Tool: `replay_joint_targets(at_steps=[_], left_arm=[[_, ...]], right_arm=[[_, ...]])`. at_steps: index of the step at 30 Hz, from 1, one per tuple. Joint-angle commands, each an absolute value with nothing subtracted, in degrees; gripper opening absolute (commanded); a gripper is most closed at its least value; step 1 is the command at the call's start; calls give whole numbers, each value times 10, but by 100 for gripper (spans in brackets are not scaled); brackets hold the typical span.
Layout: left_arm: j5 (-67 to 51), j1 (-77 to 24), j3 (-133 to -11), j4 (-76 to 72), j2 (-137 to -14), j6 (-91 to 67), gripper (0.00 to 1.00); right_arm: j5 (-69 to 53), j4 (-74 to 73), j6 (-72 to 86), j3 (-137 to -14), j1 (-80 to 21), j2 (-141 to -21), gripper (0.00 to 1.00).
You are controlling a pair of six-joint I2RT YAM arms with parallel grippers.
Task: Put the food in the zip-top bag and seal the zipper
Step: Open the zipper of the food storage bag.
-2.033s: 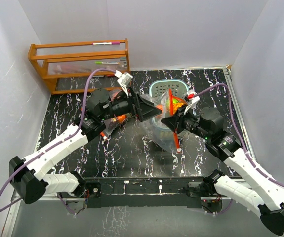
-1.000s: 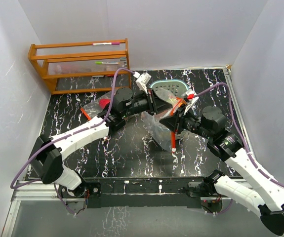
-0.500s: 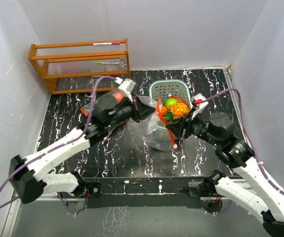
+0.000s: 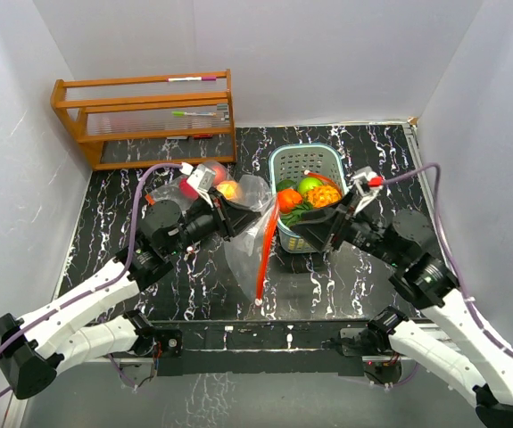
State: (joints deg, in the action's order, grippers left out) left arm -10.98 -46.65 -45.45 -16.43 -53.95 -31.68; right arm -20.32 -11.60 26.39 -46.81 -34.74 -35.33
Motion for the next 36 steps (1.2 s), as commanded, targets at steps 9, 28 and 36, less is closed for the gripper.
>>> replay_joint_targets(at_steps=[9, 28, 36], left_arm=[[-143, -465, -442, -225, -534, -336, 0], [-159, -464, -436, -244, -550, -344, 0], [-160, -465, -433, -254, -552, -349, 0]], right_arm=[[-251, 63, 354, -416, -347, -396, 53], [-241, 93, 368, -397, -347, -432, 46], [-210, 53, 360, -393, -347, -430, 44]])
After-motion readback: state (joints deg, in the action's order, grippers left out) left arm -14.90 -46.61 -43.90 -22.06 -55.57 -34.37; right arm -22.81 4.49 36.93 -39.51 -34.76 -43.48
